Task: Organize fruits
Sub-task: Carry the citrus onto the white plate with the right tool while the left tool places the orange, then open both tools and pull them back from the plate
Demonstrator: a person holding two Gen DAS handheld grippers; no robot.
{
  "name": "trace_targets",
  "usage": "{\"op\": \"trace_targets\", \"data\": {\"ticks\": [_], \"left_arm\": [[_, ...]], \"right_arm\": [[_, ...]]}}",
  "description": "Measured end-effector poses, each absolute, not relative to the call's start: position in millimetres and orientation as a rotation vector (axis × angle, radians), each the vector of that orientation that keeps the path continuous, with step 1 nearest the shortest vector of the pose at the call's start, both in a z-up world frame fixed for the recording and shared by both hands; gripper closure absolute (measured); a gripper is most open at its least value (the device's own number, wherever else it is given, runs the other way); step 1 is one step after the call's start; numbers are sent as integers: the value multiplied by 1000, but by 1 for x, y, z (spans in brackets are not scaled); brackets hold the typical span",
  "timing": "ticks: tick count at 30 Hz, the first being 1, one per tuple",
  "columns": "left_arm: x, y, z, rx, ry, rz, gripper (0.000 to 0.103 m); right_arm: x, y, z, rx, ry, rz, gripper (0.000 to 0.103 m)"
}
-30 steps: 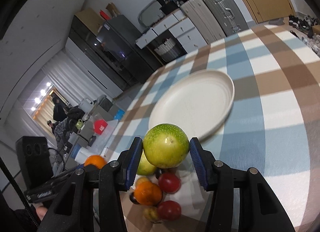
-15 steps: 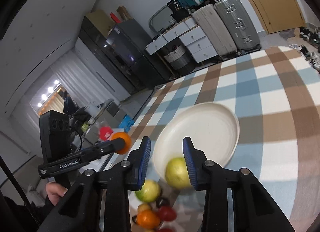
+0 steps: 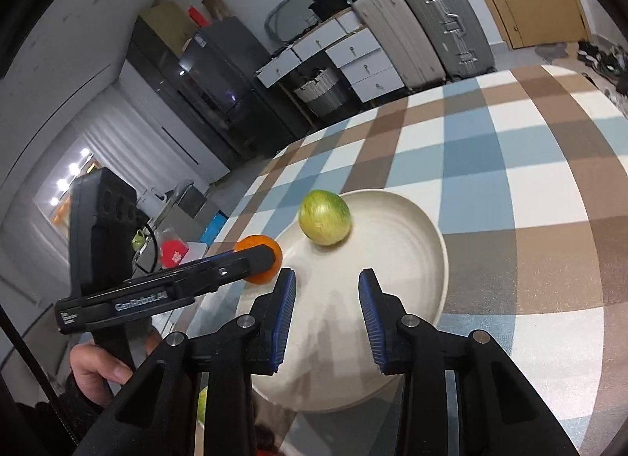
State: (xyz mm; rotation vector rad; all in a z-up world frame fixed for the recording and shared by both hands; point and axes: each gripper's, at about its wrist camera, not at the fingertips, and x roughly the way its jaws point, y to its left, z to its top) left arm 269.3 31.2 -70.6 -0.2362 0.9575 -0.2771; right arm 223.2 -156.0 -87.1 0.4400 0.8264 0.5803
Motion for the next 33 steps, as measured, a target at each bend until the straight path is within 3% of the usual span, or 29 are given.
{"op": "trace_targets", "data": {"ticks": [3, 5, 22, 30, 33], "left_arm": [[276, 33, -80, -242, 958, -264, 65], [279, 30, -83, -221, 967, -254, 54], [194, 37, -26, -120, 836, -191, 54], [130, 38, 6, -83, 758, -149, 46], [104, 39, 15, -84, 728, -135, 39]], "right_arm": [[223, -156, -92, 441, 837, 576, 68], [221, -155, -93, 429, 840, 568, 68], [169, -158, -47, 367, 748, 530, 63], [119, -150, -10, 318, 633, 532, 54], [102, -145, 1, 303, 603, 537, 52]]}}
